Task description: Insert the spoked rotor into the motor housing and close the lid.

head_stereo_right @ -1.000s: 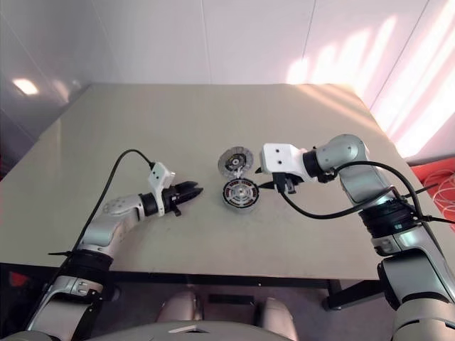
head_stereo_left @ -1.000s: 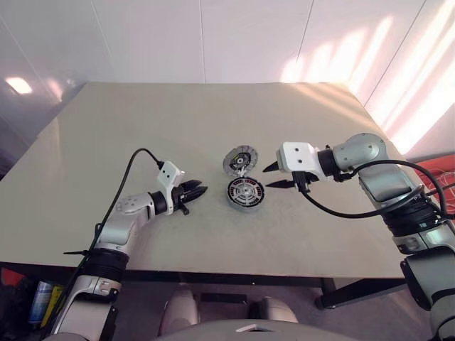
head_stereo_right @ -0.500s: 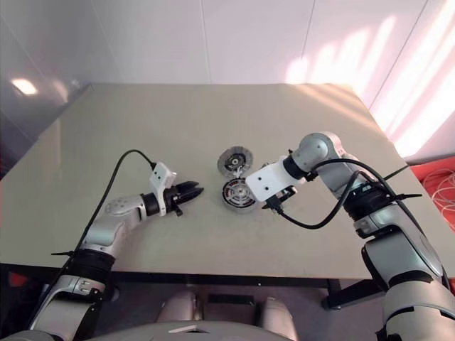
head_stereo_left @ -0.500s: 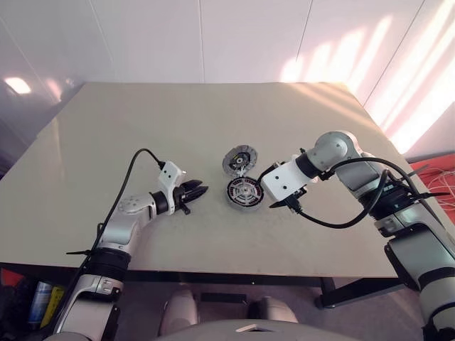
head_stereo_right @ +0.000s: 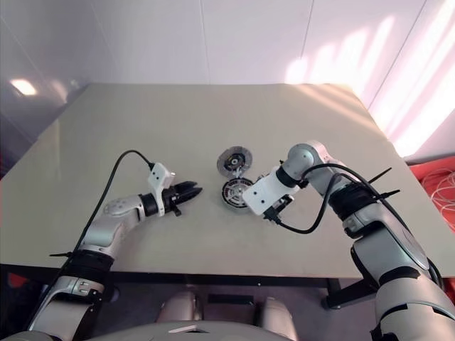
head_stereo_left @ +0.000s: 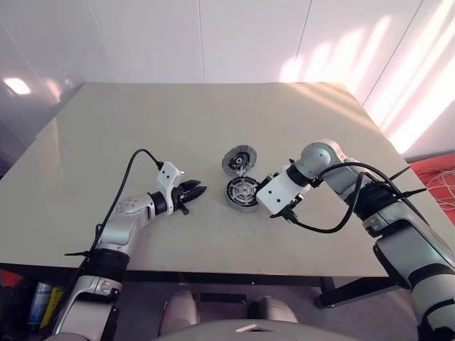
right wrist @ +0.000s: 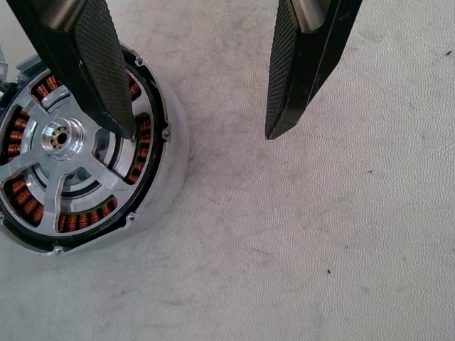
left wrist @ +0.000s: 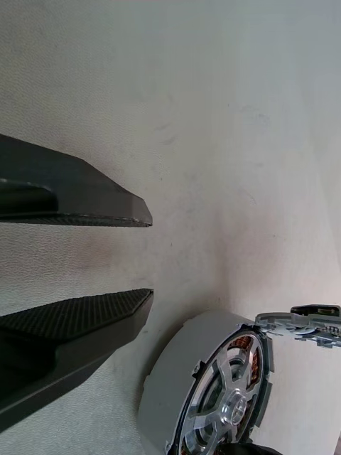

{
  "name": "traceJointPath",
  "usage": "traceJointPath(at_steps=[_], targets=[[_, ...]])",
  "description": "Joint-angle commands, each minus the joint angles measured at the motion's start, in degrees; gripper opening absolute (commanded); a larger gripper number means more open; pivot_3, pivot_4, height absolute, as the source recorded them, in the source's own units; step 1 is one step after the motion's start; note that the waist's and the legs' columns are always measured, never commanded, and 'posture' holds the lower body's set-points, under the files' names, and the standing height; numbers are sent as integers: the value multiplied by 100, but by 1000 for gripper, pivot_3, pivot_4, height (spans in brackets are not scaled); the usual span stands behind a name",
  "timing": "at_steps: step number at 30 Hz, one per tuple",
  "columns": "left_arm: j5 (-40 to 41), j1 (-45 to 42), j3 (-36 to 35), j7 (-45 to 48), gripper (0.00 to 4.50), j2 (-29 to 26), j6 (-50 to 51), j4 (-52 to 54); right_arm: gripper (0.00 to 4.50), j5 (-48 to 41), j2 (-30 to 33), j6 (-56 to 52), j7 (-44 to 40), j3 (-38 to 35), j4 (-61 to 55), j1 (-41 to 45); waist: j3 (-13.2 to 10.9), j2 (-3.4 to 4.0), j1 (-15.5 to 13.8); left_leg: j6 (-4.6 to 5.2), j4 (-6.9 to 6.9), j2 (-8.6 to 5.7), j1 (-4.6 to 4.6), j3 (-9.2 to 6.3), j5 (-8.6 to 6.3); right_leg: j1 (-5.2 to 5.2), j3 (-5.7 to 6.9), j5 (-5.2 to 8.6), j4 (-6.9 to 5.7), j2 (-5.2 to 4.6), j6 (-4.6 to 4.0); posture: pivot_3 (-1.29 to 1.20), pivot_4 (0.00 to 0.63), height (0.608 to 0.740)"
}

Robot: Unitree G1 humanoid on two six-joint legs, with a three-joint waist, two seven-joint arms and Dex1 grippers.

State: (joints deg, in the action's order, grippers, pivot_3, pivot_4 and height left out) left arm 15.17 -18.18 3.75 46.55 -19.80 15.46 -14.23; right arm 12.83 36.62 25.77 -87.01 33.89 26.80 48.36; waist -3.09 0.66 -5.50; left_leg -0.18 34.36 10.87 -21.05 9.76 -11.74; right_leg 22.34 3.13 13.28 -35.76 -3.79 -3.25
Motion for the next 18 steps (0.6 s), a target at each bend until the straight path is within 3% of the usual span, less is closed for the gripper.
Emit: traceJointPath(at_steps=[1, 3, 6, 14, 18], targets=[[35, -72, -110, -30, 1487, -42, -57, 195, 3237, 78, -37, 95, -27, 15, 38, 47, 0, 0, 1, 0, 0, 0, 2, 0, 0, -1, 0, 0, 0, 0, 0, 0, 0, 740], [37, -72, -99, -56, 1487, -33, -19, 251, 3237, 57, -63, 74, -21, -4, -34, 41, 0, 0, 1, 0, 0, 0, 5, 0, 0, -4, 0, 0, -1, 0, 0, 0, 0, 740], [46, -65, -89, -81, 1487, -29, 19, 312, 2651, 91, -159, 56, 78, -12, -44, 74, 1, -1, 10, -1, 0, 1, 7, 0, 0, -4, 0, 0, -2, 0, -1, 0, 0, 740], [67, -46, -95, -120, 1487, -32, 78, 409, 31, 284, -357, 87, 377, -59, 135, 229, 5, -13, 26, -1, 0, 3, 8, 0, 0, -4, 0, -1, -2, 1, -1, 0, 0, 740], [67, -28, -94, -140, 1487, -31, 103, 453, 9, 326, -395, 122, 422, -106, 181, 296, 3, -15, 56, -9, 0, 6, 15, 0, 5, -3, 0, -9, -6, 3, -14, 0, 0, 740]])
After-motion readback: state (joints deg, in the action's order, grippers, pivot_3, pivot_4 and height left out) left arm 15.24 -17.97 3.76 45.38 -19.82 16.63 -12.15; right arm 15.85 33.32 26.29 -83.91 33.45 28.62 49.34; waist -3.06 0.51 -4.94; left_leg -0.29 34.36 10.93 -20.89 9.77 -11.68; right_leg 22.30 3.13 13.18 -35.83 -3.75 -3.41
